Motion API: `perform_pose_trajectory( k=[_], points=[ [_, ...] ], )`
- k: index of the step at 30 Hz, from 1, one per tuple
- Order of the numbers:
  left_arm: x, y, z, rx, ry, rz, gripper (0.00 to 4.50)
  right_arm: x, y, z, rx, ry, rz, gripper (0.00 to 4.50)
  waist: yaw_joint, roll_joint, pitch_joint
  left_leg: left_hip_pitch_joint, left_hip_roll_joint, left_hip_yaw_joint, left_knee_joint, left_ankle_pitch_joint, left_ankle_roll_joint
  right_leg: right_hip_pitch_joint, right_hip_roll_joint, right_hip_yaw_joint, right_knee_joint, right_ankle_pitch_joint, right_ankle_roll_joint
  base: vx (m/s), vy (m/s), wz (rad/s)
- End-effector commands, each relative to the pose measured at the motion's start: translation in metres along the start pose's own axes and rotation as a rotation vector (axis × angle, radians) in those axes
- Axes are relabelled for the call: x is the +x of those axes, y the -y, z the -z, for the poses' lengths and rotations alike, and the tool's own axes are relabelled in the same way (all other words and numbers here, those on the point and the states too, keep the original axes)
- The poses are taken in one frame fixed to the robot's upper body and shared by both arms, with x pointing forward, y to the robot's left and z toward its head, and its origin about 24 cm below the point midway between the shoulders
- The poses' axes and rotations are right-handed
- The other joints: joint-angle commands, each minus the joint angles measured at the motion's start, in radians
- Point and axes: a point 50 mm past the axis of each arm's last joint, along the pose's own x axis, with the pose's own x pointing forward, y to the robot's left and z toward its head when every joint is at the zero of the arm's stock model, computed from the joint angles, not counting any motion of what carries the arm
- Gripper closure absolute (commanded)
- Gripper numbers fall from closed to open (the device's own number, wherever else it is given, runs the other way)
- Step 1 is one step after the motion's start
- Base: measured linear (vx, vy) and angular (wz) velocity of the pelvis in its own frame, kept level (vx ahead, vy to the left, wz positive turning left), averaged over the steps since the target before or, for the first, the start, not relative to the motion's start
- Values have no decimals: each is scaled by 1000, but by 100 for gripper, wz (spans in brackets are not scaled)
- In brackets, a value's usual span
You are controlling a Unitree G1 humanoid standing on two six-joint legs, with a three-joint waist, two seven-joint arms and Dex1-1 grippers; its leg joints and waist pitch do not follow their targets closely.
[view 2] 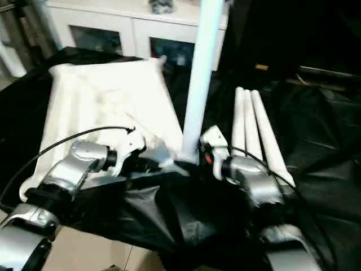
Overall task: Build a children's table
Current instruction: Rotate leg to tighten
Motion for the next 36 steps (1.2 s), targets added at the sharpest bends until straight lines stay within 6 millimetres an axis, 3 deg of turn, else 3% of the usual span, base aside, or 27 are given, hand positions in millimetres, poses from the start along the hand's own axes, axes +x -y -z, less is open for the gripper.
perform_pose_trajectory(
  k=[1, 8, 12, 15, 17, 18, 19, 20, 22, 25, 29, 31, 36],
  points=[
    [6, 5, -17, 68, 59, 59, 450, 17, -24, 4, 8, -20, -194, 112, 3, 1, -58, 3, 60, -11, -61, -155, 79, 55, -93, 55, -77, -174, -220, 0, 0, 0],
    [2, 5, -13, 66, 45, 76, 450, 16, -28, 3, 23, -24, -233, 168, 3, -1, -58, 1, 58, -12, -61, -150, 66, 55, -92, 55, -78, -189, -210, 0, 0, 0],
    [4, 4, -11, 61, 40, 43, 450, 20, -32, 6, 43, -33, -227, 172, 4, -4, -58, 1, 57, -12, -61, -137, 68, 56, -93, 55, -77, -187, -205, 0, 0, 0],
    [10, -1, -14, 29, 58, -48, 450, 29, -24, 12, 51, -58, -89, 173, 1, -7, -56, 1, 56, -12, -62, -149, 62, 55, -94, 55, -80, -213, -201, 0, 0, 0],
    [12, -3, -15, 14, 64, -80, 450, 33, -20, 14, 52, -72, -23, 173, -7, -5, -48, 6, 52, -15, -66, -201, 33, 48, -97, 55, -95, -340, -177, 0, 0, 0],
    [14, -6, -17, 5, 64, -118, 450, 37, -13, 17, 72, -93, 90, 174, -7, -6, -48, 8, 51, -16, -66, -211, 30, 49, -98, 54, -98, -374, -166, 0, 0, 0],
    [17, -8, -19, -3, 62, -151, 450, 41, -7, 19, 92, -112, 186, 174, -18, -5, -45, 7, 51, -21, -72, -242, 10, 45, -96, 52, -102, -451, -146, 0, 0, 0],
    [20, -9, -21, -8, 59, -180, 450, 44, -3, 21, 121, -129, 258, 175, -21, -3, -45, 8, 52, -22, -73, -250, 3, 44, -96, 53, -104, -463, -140, 0, 0, 0],
    [25, -10, -23, -14, 45, -215, 450, 50, -2, 22, 174, -129, 314, 175, -31, -6, -47, 11, 51, -22, -71, -257, -1, 41, -97, 56, -106, -464, -137, 0, 0, 0],
    [37, -14, -33, -58, 50, -321, 450, 65, -3, 18, 216, -119, 407, 175, -32, -4, -51, 5, 51, -17, -67, -211, 19, 47, -93, 57, -95, -352, -164, 0, 0, 0],
    [48, -12, -42, -80, 78, -350, 450, 79, -8, 13, 146, -95, 427, 175, -30, -7, -56, 2, 47, -13, -61, -169, 31, 52, -95, 59, -90, -277, -183, 0, 0, 0],
    [49, -10, -42, -69, 82, -334, 450, 80, -10, 13, 191, -74, 404, 119, -29, -6, -57, 0, 47, -13, -61, -149, 55, 54, -91, 57, -85, -229, -192, 0, 0, 0],
    [43, -8, -39, -40, 96, -272, 450, 76, -6, 4, 154, -23, 349, 84, -30, -4, -54, 0, 50, -16, -65, -185, 54, 53, -94, 56, -91, -285, -184, 0, 0, 0]
  ],
)
